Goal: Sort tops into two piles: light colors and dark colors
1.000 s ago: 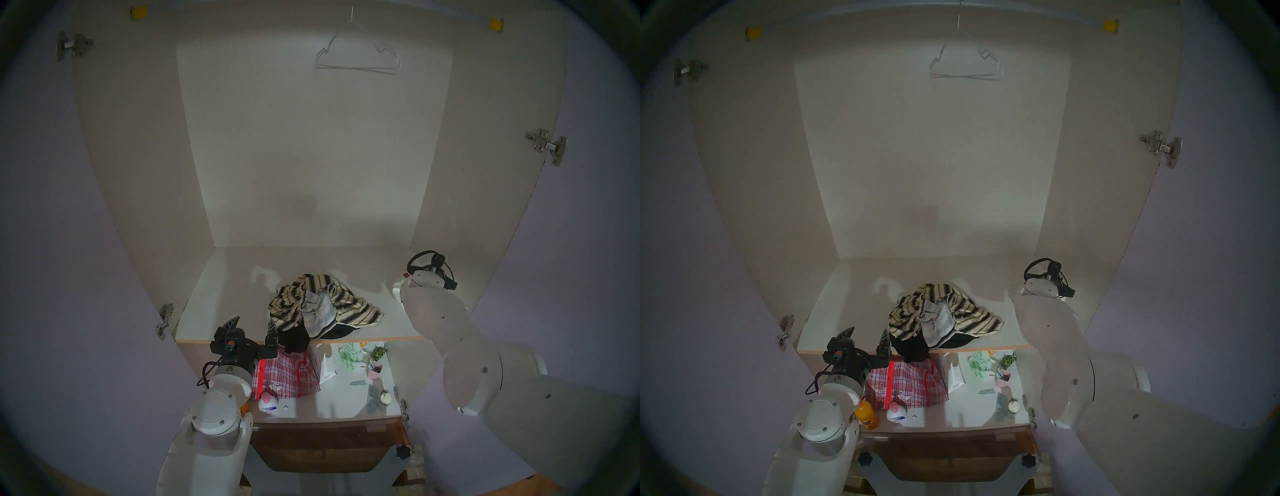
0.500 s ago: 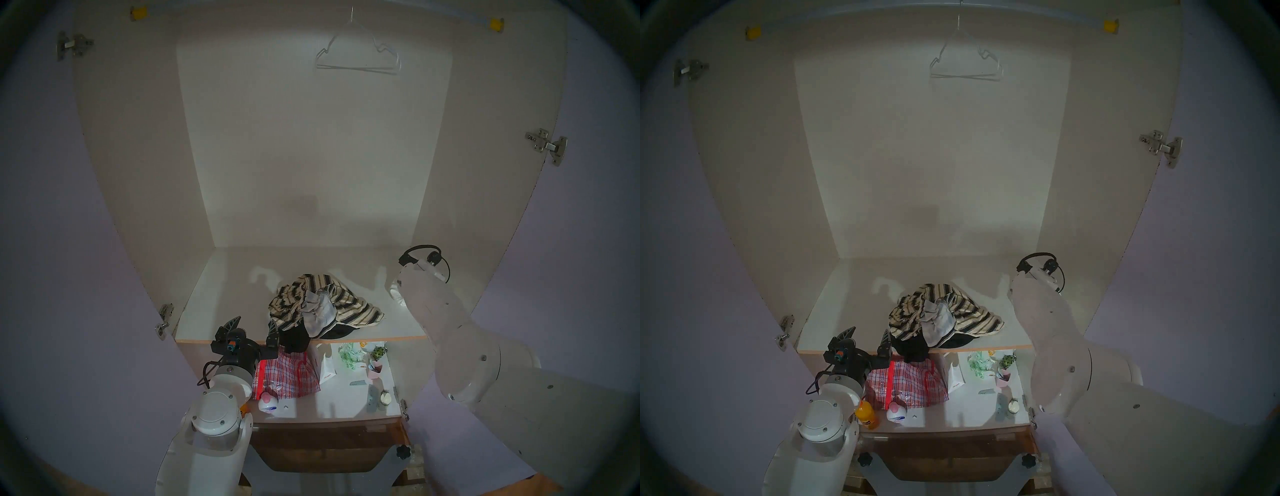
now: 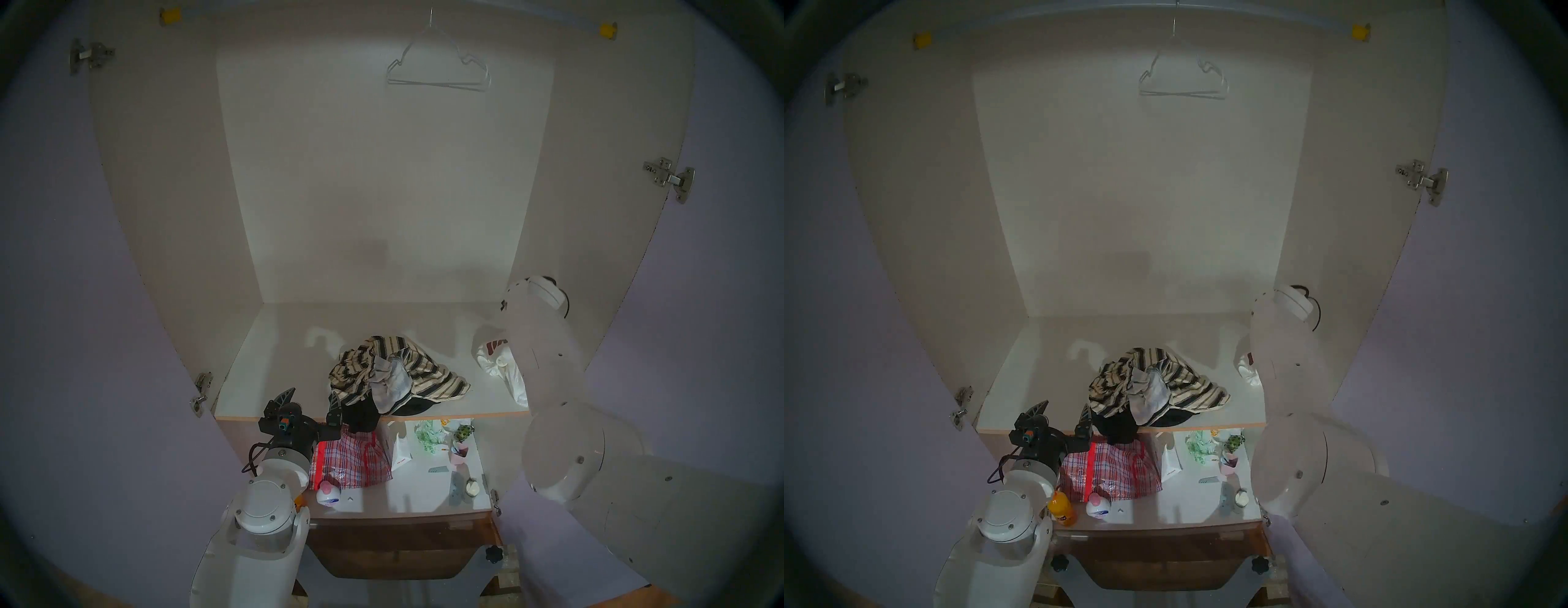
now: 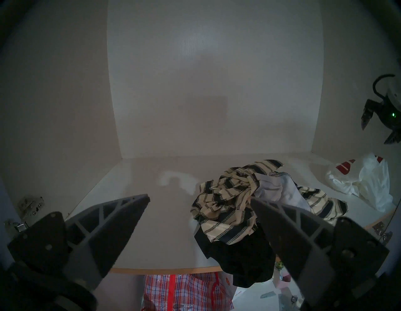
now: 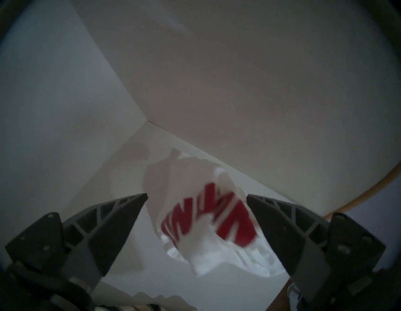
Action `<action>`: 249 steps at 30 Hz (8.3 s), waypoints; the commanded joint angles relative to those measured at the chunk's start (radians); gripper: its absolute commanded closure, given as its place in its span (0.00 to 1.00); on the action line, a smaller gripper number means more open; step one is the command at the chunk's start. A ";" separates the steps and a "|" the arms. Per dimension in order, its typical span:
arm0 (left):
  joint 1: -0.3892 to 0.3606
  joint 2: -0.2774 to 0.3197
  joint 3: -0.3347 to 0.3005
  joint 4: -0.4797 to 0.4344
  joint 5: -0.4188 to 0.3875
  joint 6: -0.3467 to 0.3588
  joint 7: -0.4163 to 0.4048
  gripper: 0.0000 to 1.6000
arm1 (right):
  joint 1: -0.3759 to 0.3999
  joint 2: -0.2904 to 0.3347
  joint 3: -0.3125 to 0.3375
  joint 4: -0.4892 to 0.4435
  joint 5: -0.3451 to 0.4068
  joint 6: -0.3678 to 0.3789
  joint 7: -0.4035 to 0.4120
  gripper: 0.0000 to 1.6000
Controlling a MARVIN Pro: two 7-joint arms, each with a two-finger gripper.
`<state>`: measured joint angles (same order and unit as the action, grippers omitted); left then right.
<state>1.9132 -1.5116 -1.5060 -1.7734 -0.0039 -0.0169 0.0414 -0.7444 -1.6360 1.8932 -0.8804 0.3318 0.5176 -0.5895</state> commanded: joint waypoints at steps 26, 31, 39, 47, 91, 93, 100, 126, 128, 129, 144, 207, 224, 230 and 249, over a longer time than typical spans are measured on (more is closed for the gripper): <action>-0.138 0.086 0.179 0.004 0.073 0.112 -0.112 0.00 | -0.285 0.206 -0.284 -0.314 -0.033 -0.064 0.535 0.00; -0.200 0.062 0.225 0.049 0.076 0.130 -0.132 0.00 | -0.287 0.208 -0.286 -0.305 -0.034 -0.054 0.533 0.00; -0.366 -0.023 0.363 0.239 0.119 0.162 -0.094 0.00 | -0.285 0.207 -0.286 -0.307 -0.037 -0.058 0.529 0.00; -0.508 -0.095 0.430 0.457 0.169 0.193 -0.025 0.00 | -0.284 0.206 -0.286 -0.308 -0.039 -0.059 0.526 0.00; -1.127 -0.311 0.389 1.375 0.277 -0.030 0.588 1.00 | -0.296 0.198 -0.281 -0.328 -0.045 -0.096 0.525 0.00; -1.129 -0.304 0.383 1.366 0.274 -0.058 0.633 1.00 | -0.297 0.197 -0.280 -0.329 -0.045 -0.098 0.525 0.00; -1.105 -0.248 0.398 1.323 0.289 -0.072 0.686 1.00 | -0.299 0.196 -0.279 -0.331 -0.047 -0.105 0.526 0.00; -1.062 0.002 0.310 0.962 0.246 -0.010 0.713 1.00 | -0.298 0.193 -0.275 -0.330 -0.052 -0.104 0.529 0.00; -1.060 0.007 0.317 0.960 0.243 0.014 0.642 1.00 | -0.298 0.193 -0.275 -0.330 -0.052 -0.104 0.529 0.00; -1.063 0.012 0.339 0.971 0.242 0.045 0.605 1.00 | -0.298 0.193 -0.275 -0.330 -0.052 -0.104 0.529 0.00; -1.219 0.027 0.429 1.317 0.273 0.176 0.470 1.00 | -0.298 0.191 -0.272 -0.330 -0.055 -0.105 0.530 0.00; -0.831 0.316 0.611 0.387 0.270 0.498 -0.410 0.00 | -0.299 0.184 -0.263 -0.331 -0.067 -0.106 0.537 0.00; -0.963 0.110 0.680 0.813 0.337 0.373 -0.248 0.00 | -0.298 0.182 -0.261 -0.330 -0.072 -0.103 0.539 0.00; -1.029 0.067 0.733 0.993 0.352 0.298 -0.287 0.00 | -0.299 0.181 -0.259 -0.331 -0.073 -0.106 0.540 0.00; -1.040 0.011 0.597 1.024 0.277 0.129 -0.072 1.00 | -0.297 0.180 -0.257 -0.329 -0.077 -0.102 0.542 0.00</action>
<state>0.8838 -1.4769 -0.8630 -0.6879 0.2920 0.1761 -0.1351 -1.0674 -1.4560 1.6349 -1.1820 0.2535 0.4308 -0.0508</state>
